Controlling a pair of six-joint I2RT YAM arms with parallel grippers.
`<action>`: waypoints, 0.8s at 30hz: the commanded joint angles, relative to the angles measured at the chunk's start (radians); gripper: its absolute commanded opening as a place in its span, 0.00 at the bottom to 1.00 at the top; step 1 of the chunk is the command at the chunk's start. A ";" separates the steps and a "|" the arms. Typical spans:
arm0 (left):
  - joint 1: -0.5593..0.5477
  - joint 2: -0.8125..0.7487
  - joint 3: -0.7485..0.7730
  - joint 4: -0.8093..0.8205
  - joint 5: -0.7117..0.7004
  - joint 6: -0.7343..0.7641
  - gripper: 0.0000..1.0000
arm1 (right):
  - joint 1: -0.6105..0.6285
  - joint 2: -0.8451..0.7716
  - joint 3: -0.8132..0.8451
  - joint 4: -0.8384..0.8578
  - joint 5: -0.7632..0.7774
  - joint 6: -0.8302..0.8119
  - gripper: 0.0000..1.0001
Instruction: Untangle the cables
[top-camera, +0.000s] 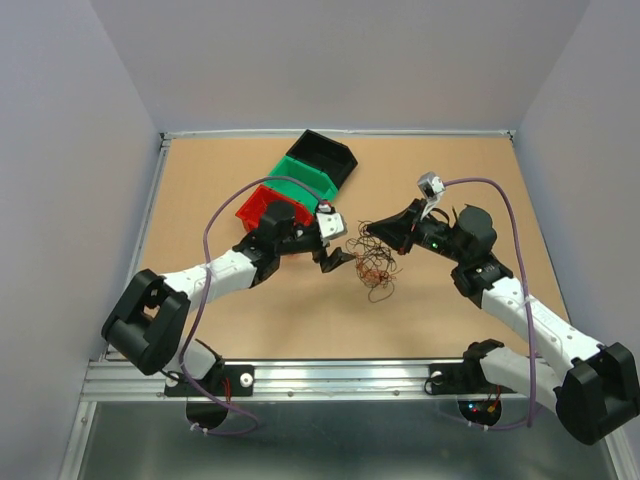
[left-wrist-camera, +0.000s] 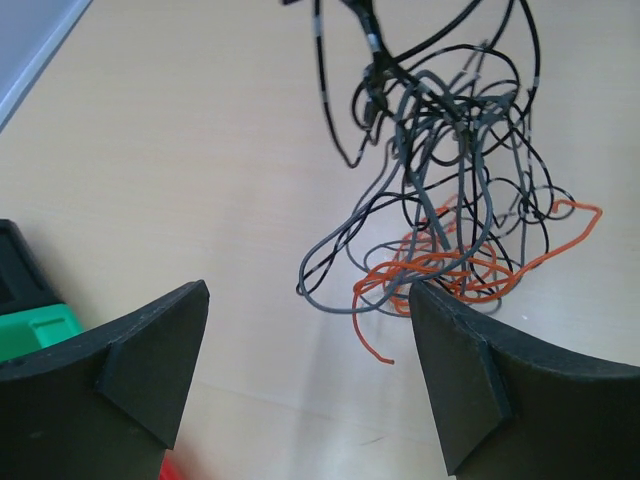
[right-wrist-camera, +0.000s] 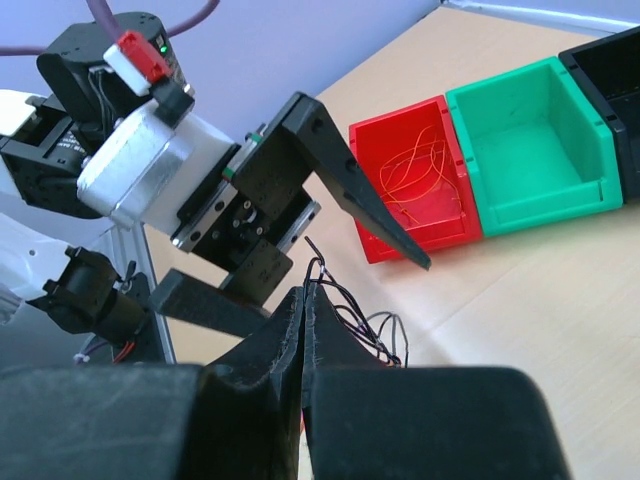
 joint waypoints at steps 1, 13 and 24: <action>-0.029 0.007 0.044 0.048 0.024 0.010 0.94 | 0.011 -0.016 -0.019 0.078 -0.012 0.010 0.01; -0.029 -0.123 -0.045 0.158 -0.020 -0.033 0.95 | 0.015 -0.019 -0.023 0.085 -0.001 0.010 0.01; -0.066 -0.043 -0.012 0.175 -0.011 -0.055 0.95 | 0.034 0.001 -0.029 0.148 0.000 0.027 0.00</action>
